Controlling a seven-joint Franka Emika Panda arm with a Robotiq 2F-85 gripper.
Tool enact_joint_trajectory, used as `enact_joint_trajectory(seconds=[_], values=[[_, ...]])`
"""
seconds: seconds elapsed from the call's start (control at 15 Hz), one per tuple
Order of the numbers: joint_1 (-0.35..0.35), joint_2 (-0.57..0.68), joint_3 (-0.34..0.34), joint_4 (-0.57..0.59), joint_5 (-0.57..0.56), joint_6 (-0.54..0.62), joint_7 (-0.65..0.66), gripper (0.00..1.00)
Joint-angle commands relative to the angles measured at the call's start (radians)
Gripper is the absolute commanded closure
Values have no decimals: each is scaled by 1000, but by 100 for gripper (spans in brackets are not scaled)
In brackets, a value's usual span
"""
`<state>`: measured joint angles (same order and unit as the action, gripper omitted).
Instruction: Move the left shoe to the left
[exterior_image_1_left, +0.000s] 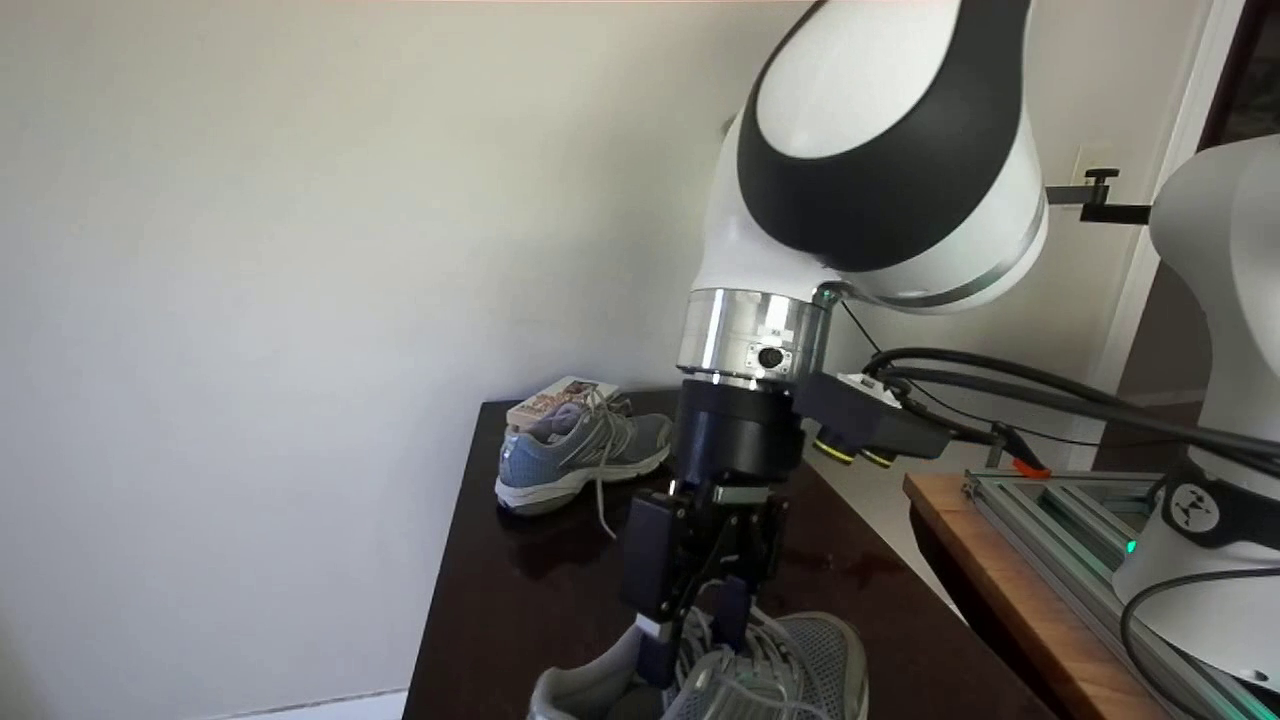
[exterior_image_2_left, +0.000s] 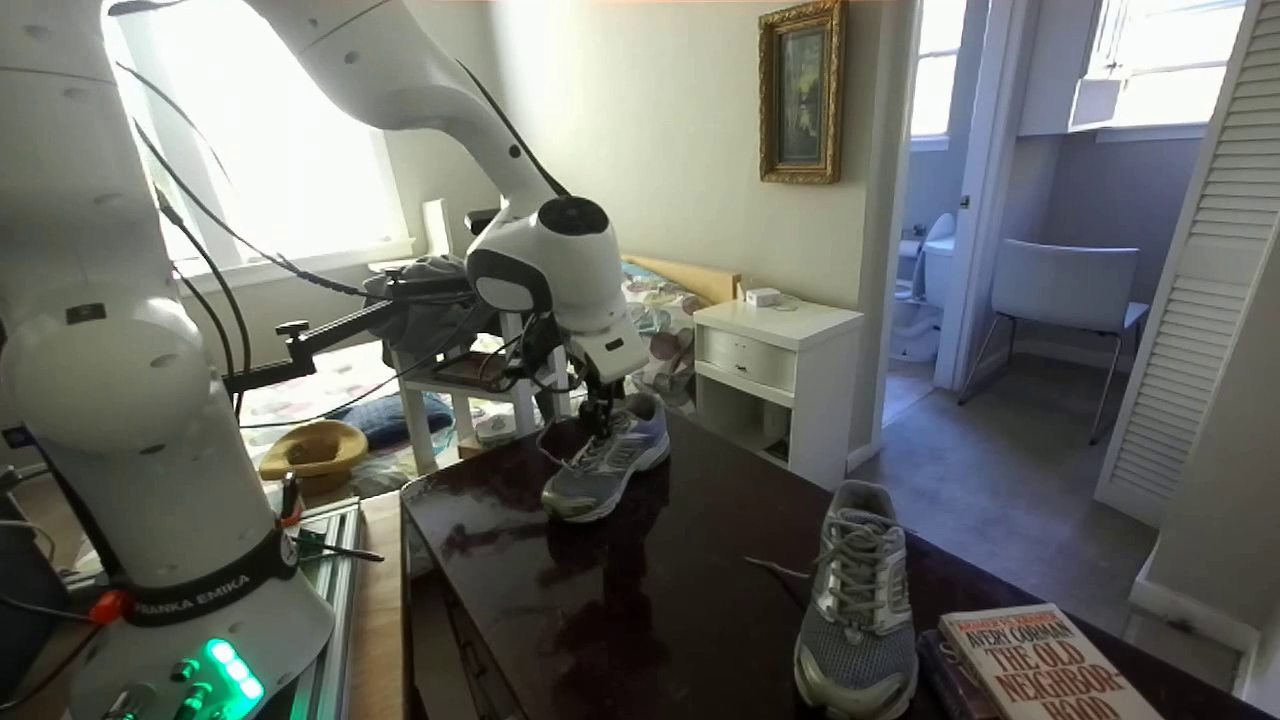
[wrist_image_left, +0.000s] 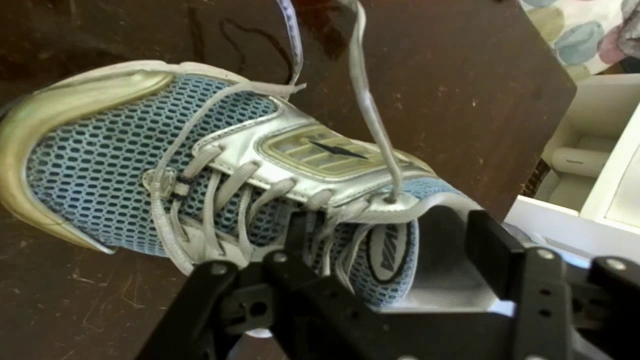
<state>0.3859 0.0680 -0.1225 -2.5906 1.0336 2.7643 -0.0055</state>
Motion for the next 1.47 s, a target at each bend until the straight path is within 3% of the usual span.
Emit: enact_joint_trajectory(seconds=[0.0, 0.27, 0.53, 1.0, 1.4], values=[[-125, -94, 74, -59, -219, -90, 158, 0], [-217, -108, 118, -45, -344, -138, 229, 0], [-264, -136, 136, -46, -398, -166, 233, 0], [-315, -271, 119, -81, -458, -270, 116, 0], [-443, -409, 52, -105, -810, -437, 13, 0]])
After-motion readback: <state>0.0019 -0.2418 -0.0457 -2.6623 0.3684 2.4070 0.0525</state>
